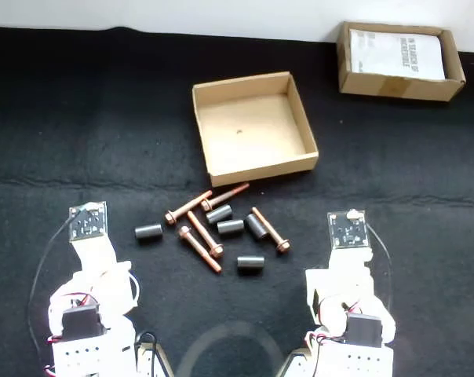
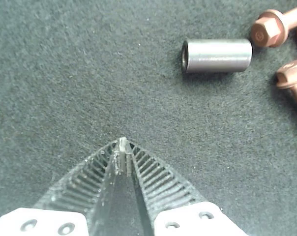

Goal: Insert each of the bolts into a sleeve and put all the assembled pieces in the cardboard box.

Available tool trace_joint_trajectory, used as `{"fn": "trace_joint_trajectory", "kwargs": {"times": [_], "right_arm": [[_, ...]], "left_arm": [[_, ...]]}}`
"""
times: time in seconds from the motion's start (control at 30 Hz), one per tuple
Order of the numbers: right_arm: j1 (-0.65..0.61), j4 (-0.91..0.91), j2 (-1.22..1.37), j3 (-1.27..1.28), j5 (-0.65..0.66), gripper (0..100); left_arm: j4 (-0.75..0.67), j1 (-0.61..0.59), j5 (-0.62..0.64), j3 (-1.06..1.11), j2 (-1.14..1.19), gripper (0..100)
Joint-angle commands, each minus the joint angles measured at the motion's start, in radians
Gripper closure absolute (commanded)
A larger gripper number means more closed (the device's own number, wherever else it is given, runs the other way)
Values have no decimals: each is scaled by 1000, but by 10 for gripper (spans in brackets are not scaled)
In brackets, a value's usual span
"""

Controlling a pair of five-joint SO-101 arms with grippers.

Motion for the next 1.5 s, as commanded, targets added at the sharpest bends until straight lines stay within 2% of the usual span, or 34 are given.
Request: {"fn": "trace_joint_trajectory", "kwargs": {"times": [0.0,1.23,1.47], "right_arm": [[7,-16,-13,145,-5,991],[4,-21,-13,145,-5,991],[2,-168,-13,150,-6,991]], "left_arm": [[3,-13,-3,18,-10,987],[3,-13,-3,18,-10,987],[3,-13,-3,18,-10,987]]}}
